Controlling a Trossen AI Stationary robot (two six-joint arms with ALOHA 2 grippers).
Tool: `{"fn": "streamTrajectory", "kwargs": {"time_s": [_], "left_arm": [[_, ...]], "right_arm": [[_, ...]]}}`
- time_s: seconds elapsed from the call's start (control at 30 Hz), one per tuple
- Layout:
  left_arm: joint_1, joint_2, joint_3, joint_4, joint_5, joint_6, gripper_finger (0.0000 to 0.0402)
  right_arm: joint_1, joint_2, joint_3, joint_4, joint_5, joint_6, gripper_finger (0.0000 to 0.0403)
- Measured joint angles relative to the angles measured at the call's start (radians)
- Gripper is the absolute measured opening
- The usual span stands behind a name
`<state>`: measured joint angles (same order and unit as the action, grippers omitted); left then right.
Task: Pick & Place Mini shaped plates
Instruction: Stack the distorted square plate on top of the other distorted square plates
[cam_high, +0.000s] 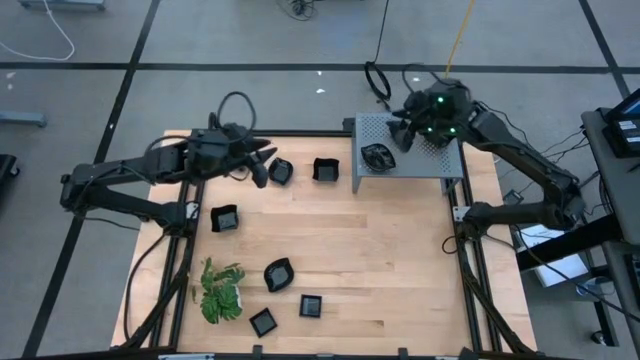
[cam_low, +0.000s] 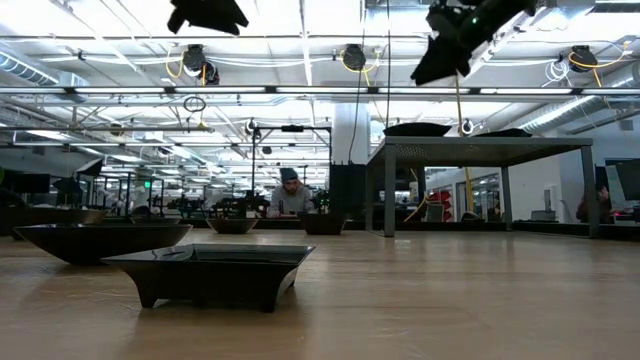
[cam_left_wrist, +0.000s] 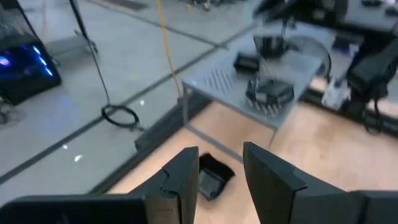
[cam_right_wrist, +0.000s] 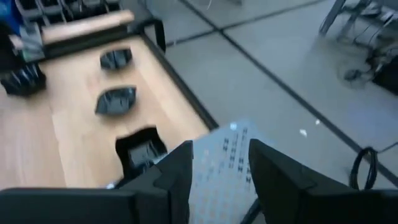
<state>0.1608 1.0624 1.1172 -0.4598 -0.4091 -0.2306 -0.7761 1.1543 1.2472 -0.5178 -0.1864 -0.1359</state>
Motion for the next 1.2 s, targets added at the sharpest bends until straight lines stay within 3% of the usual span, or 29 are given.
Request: {"fn": "streamTrajectory", "kwargs": {"time_s": [0.1, 0.33, 0.5, 0.77, 1.03, 1.2], "left_arm": [[0.013, 0.063, 0.0, -0.009, 0.046, 0.02, 0.0129], [0.057, 0.254, 0.0, -0.008, 0.072, 0.25, 0.0129], [0.098, 0.408, -0.001, 0.011, 0.169, 0.355, 0.0129], [0.108, 0.63, -0.001, 0.223, 0.196, 0.593, 0.0129], [0.108, 0.767, -0.001, 0.386, 0.295, 0.611, 0.0129], [0.113, 0.839, -0.001, 0.467, 0.296, 0.606, 0.0129]], "right_arm": [[0.0, -0.031, 0.0, 0.024, -0.001, 0.032, 0.014], [0.0, -0.053, 0.0, 0.033, -0.001, 0.043, 0.0139], [0.0, -0.053, 0.0, 0.027, -0.001, 0.043, 0.0135], [0.0, -0.053, 0.0, 0.027, -0.001, 0.043, 0.0133], [0.0, -0.053, 0.0, 0.027, -0.001, 0.012, 0.0131], [0.0, -0.053, 0.0, 0.027, 0.0, 0.006, 0.013]]}}
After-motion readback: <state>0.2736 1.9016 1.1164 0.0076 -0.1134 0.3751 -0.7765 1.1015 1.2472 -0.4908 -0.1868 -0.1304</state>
